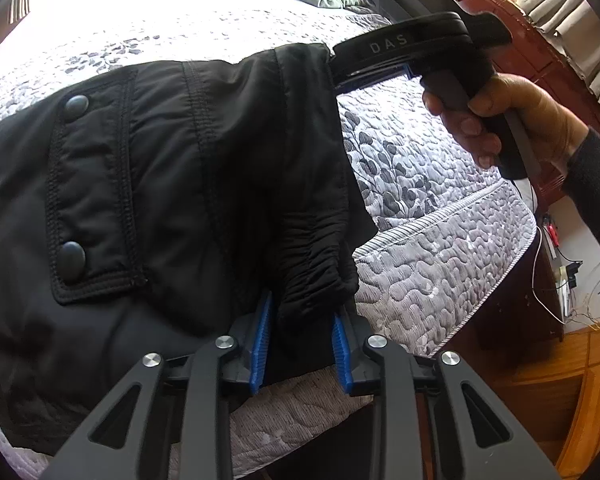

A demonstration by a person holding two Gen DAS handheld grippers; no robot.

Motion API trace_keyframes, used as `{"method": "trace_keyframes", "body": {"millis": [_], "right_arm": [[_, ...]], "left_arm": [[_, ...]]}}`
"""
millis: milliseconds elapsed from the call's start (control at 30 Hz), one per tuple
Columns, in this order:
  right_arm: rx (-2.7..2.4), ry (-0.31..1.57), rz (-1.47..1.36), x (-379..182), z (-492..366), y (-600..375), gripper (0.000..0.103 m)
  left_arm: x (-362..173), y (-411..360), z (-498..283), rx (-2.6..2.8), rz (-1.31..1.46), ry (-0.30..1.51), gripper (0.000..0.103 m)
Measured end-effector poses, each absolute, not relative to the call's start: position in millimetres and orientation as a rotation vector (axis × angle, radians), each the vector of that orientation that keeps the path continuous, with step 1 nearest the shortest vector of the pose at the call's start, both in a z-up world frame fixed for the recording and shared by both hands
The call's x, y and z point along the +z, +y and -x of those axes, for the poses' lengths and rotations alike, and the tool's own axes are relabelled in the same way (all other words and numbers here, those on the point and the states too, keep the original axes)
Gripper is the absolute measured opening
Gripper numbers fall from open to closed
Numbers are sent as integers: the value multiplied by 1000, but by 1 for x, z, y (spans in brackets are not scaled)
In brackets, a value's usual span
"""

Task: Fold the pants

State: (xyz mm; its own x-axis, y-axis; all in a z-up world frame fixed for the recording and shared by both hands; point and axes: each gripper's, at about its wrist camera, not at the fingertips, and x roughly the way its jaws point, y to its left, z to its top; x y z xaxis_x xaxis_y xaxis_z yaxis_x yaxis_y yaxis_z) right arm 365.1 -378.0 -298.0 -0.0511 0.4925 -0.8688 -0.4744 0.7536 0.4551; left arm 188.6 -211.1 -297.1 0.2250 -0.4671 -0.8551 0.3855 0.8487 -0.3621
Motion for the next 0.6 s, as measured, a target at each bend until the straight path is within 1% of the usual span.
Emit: {"method": "trace_keyframes", "body": {"millis": [33,100,133,167,200,267,300,367,467,567,600], "right_arm": [[769,1426,-63,-300,-362,-382,59],[739,1430,-160,-304,-353,-393,61],[729,1428,-217,-306,-348,-400,62],[719,1421,-278,-308,-343,-408,62],[713,1415,-329,-309,-337,-415,62],[714,1395,-430,-312,-323,-425,62],[719,1384,-477,-313,-315,-428,62],[729,1357,-546,-313,-301,-428,62],[752,1338,-587,-313,-280,-417,63],[750,1324,-641,-317,-264,-410,71],[756,1324,-650,-319,-260,-406,72]], "left_arm": [[-296,-208,-188,-600,94,1211,32],[-291,-197,-186,-631,138,1215,45],[-286,-191,-184,-641,155,1206,49],[-280,-184,-181,-639,165,1191,58],[-274,-176,-178,-638,175,1171,61],[-264,-158,-175,-648,205,1155,63],[-259,-147,-176,-635,215,1139,68],[-251,-123,-179,-592,228,1095,74],[-251,-86,-195,-496,248,1071,74],[-259,-58,-211,-412,272,1077,74],[-262,-52,-215,-393,275,1081,74]]}}
